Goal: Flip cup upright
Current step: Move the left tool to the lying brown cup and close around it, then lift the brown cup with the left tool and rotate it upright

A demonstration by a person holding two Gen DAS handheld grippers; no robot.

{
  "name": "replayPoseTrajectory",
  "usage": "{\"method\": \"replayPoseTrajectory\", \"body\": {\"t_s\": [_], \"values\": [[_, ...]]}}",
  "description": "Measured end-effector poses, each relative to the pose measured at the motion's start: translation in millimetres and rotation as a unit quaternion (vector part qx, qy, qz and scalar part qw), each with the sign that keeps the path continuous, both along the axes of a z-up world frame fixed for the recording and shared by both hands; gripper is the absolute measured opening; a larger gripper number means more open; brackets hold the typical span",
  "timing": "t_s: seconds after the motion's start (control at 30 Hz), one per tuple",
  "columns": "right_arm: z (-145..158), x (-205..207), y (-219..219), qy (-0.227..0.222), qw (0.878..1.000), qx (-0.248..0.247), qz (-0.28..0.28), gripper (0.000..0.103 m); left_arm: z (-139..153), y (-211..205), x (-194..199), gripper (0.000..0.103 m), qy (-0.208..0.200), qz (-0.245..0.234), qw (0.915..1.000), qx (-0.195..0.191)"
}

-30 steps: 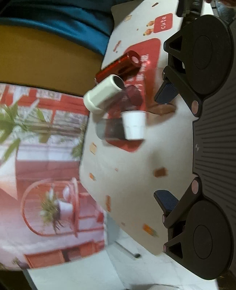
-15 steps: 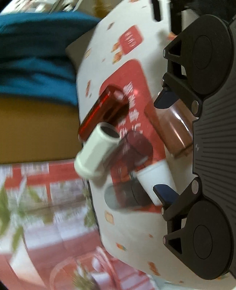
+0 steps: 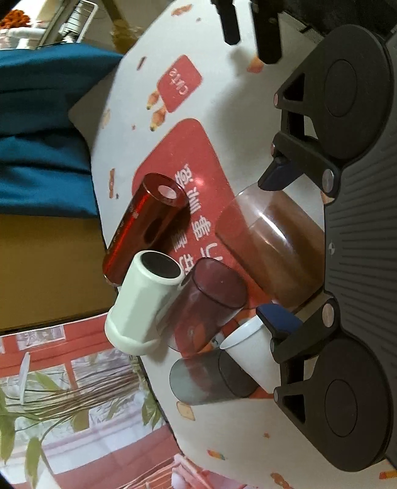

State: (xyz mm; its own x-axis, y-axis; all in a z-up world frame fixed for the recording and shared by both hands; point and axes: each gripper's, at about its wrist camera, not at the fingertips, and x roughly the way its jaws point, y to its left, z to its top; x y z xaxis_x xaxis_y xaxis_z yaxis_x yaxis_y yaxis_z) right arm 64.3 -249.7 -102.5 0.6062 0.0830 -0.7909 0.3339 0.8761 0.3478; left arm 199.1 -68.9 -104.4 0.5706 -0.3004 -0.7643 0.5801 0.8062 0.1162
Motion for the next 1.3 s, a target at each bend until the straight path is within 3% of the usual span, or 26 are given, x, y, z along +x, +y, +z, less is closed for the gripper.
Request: {"method": "replayPoseTrajectory", "body": {"t_s": [0.17,0.4,0.6,0.77,1.03,1.13,1.3], "values": [[-2.7,2.1,1.2,0.003,1.0,0.005,0.004,0.103,1.5,-6.0,-7.6,0.074,0.017,-0.001,0.9998,0.007],[-4.0,1.5,0.1,0.003,1.0,0.009,0.002,0.103,-1.6,-23.0,-1.5,0.079,0.036,-0.02,0.9979,0.051],[-2.4,-1.1,-3.9,-0.001,1.0,0.01,-0.006,0.103,-7.9,-30.0,24.3,0.078,0.085,0.008,0.9957,0.037],[-0.7,-3.2,-9.9,-0.004,1.0,0.009,-0.015,0.103,-11.3,-41.6,18.5,0.078,0.094,0.033,0.994,0.045],[6.7,-8.1,-20.0,-0.004,0.999,-0.014,-0.036,0.103,-9.4,-43.7,-4.3,0.078,0.145,0.083,0.986,0.006],[9.7,-11.7,-22.8,-0.003,0.999,-0.023,-0.042,0.103,-9.6,-37.0,-5.2,0.077,0.168,0.124,0.9774,-0.034],[18.2,-21.6,-29.5,-0.005,0.998,-0.039,-0.058,0.103,-11.2,-37.1,-10.5,0.077,0.185,0.172,0.9652,-0.067]]}}
